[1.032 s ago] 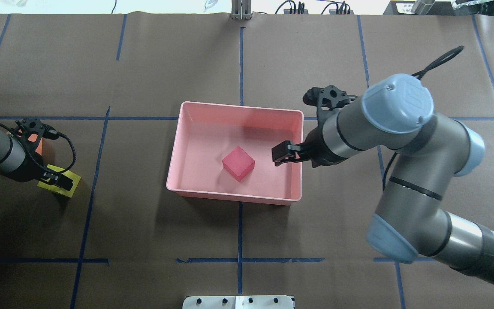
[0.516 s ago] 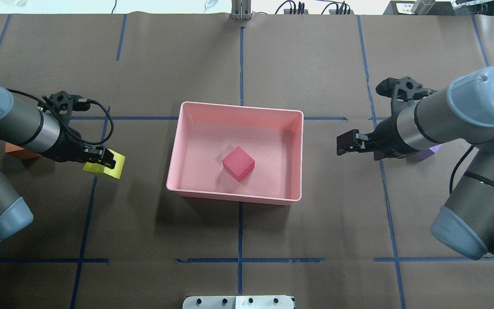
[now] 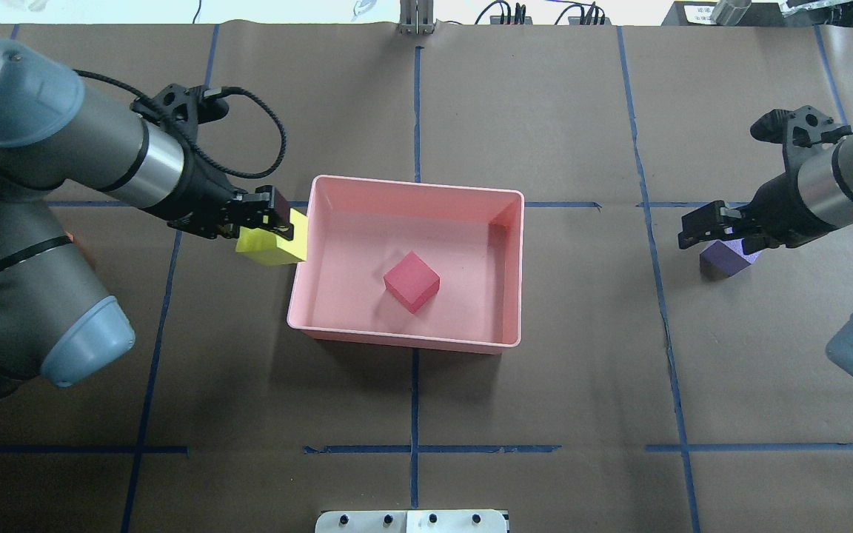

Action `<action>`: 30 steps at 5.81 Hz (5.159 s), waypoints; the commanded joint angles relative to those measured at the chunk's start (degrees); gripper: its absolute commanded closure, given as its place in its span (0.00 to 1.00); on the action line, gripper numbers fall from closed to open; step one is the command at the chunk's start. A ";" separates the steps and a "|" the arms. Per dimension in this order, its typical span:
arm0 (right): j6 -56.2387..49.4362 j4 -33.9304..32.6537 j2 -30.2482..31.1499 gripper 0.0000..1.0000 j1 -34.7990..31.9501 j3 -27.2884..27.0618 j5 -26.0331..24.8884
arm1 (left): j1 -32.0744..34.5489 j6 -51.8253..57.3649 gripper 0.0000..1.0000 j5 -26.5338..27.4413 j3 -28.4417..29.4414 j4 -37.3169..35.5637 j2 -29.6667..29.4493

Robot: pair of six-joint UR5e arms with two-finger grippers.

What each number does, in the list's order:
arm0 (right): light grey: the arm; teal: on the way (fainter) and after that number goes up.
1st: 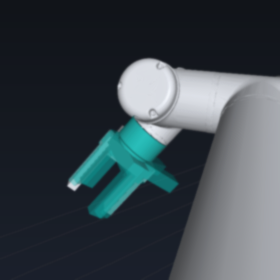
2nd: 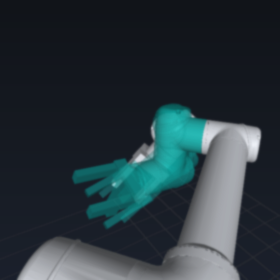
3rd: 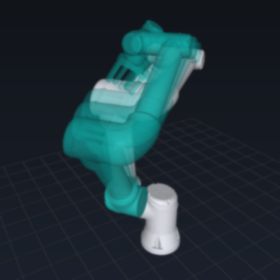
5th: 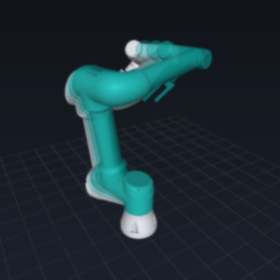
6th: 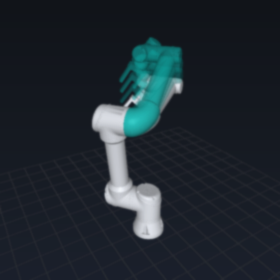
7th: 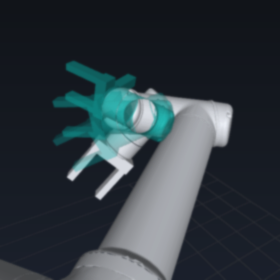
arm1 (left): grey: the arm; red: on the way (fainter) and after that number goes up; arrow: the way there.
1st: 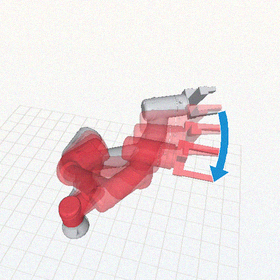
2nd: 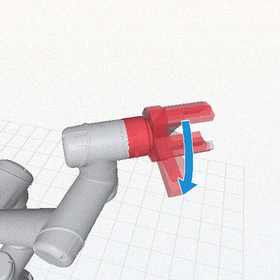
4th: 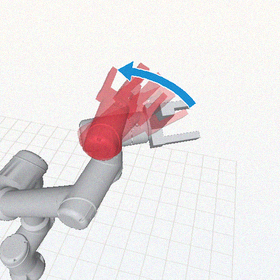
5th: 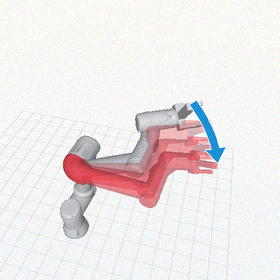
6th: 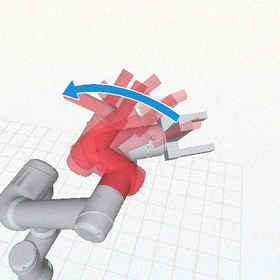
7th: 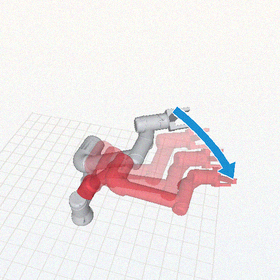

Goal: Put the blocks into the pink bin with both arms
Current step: 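Lower yellow-green cube into bin with left gripper while right gripper grasps purple cube, then release yellow-green cube and withdraw left gripper while right gripper lifts purple cube, then place purple cube into bin with right gripper while left gripper reaches toward orange cube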

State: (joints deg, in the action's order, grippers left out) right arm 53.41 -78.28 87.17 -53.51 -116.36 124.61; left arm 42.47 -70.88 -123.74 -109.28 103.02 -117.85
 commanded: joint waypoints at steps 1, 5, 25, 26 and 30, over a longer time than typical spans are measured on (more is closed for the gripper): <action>-10.03 0.14 0.98 0.00 -6.39 5.41 1.16 | -5.95 -2.25 0.90 7.49 6.23 -2.47 -5.96; -17.61 7.75 -0.66 0.00 -8.46 17.18 2.59 | -11.08 -2.43 0.66 13.33 12.59 -1.86 -7.74; 10.86 -17.44 -30.87 0.97 25.08 1.80 -17.17 | 21.56 45.33 0.00 -8.64 4.38 1.13 22.05; 16.14 -17.09 -34.05 0.94 26.86 6.88 -19.03 | 24.39 47.30 0.00 -13.15 6.43 1.13 22.23; 17.87 -17.26 -34.35 0.85 28.80 11.32 -22.29 | 24.33 46.79 0.00 -12.93 7.32 1.13 22.23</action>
State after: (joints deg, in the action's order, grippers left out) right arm 71.22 -95.41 52.83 -25.54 -106.16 103.57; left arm 66.77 -24.20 -136.67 -102.53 104.15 -95.63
